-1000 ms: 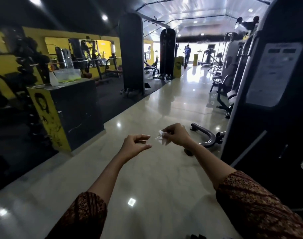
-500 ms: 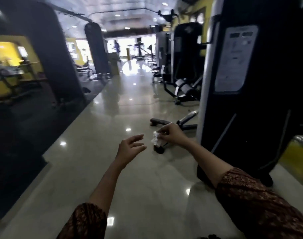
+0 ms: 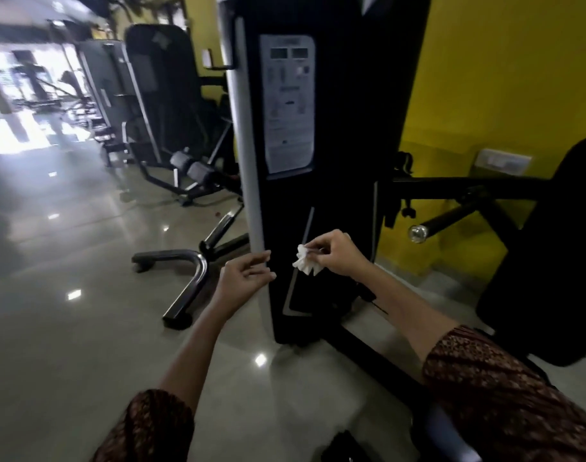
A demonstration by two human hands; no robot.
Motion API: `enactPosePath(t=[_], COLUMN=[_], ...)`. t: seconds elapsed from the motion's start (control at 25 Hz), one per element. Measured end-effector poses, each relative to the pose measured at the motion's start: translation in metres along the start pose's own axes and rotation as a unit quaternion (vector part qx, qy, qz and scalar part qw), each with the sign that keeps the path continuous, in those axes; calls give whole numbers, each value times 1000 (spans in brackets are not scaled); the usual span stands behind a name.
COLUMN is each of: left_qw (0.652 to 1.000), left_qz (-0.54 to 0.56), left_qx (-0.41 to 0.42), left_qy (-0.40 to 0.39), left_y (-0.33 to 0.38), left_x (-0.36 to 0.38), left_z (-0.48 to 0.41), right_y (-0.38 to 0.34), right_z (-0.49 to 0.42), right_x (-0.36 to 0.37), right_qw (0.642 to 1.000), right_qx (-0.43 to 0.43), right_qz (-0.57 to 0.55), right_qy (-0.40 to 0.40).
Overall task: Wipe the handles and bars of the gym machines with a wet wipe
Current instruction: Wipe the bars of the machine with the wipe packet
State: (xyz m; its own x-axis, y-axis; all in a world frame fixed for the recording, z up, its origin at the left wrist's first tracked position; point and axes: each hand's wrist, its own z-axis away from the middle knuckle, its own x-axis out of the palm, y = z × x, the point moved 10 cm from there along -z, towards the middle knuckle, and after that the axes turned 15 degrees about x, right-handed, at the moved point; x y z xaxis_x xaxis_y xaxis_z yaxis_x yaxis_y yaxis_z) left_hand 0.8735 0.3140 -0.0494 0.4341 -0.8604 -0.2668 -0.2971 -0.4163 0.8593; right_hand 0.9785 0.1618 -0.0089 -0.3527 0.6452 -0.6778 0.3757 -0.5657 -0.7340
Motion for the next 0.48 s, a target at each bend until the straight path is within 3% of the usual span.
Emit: enactPosePath(t=[0.32, 0.48], left_qw=[983, 963], left_qz=[55, 92], left_qx=[87, 105], left_qy=[-152, -230], left_y=[-1, -3], left_x=[140, 218], left_z=[-153, -193], right_y=[88, 146], right_z=[-68, -76], right_x=[-126, -183], right_qw=[989, 963], right_qx=[87, 163], right_qz=[-17, 7], right_qy=[118, 215])
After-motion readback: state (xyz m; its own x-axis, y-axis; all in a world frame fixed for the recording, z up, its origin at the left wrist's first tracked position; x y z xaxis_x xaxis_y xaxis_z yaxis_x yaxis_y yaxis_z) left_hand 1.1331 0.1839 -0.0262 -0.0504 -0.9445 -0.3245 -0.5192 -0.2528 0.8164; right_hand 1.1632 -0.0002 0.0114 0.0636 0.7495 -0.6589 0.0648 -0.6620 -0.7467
